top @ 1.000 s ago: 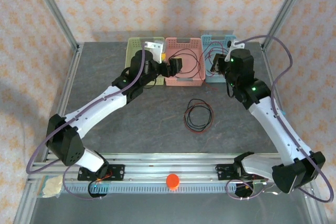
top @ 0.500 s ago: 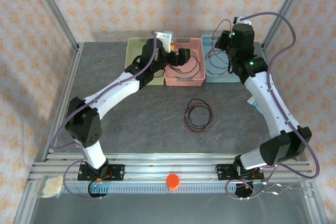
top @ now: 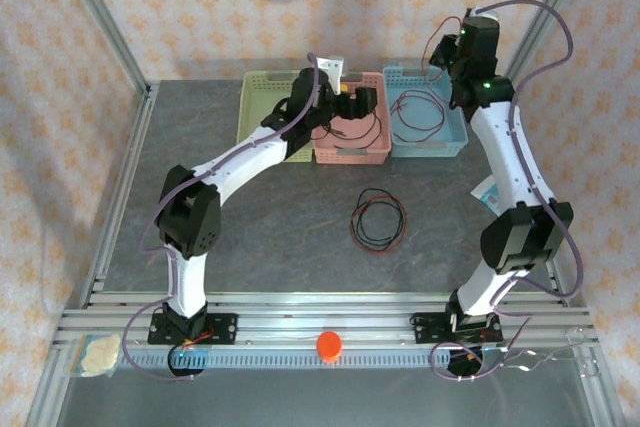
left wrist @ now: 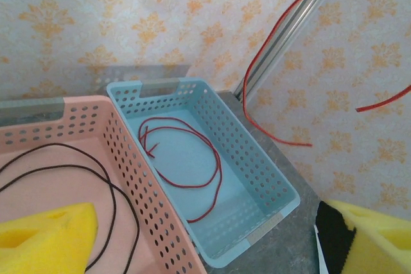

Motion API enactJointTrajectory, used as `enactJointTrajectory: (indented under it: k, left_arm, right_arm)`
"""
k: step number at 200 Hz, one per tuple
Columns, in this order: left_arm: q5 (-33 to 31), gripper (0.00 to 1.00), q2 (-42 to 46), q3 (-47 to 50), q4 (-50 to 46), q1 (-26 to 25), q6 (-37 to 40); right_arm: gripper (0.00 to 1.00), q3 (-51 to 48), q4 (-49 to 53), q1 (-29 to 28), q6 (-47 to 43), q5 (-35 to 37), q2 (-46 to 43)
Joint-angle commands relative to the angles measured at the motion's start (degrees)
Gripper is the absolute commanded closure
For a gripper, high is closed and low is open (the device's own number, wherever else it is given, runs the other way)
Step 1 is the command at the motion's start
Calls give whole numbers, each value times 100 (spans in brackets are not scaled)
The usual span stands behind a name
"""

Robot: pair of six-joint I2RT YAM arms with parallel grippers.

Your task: Untangle the cables

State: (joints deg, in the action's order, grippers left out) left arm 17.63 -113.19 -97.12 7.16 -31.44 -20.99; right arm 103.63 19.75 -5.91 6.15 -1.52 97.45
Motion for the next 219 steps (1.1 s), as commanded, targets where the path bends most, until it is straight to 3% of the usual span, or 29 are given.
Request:
enactJointTrajectory:
  k: [1, 80, 172, 219]
  left_arm:
    - [171, 11, -158, -250, 172, -9, -85]
    - [207, 11, -503, -217, -74, -266, 129]
    - [-52, 12, -538, 6, -210, -591, 250]
    - [-145, 14, -591, 159, -217, -692, 67]
  right_arm:
    - [100, 350, 138, 81, -242, -189, 324]
    - [100, 380, 293, 162, -187, -980, 1337]
    - [100, 1181, 653, 205, -135, -448, 3050]
    - [81, 1488, 785, 205, 20, -367, 3409]
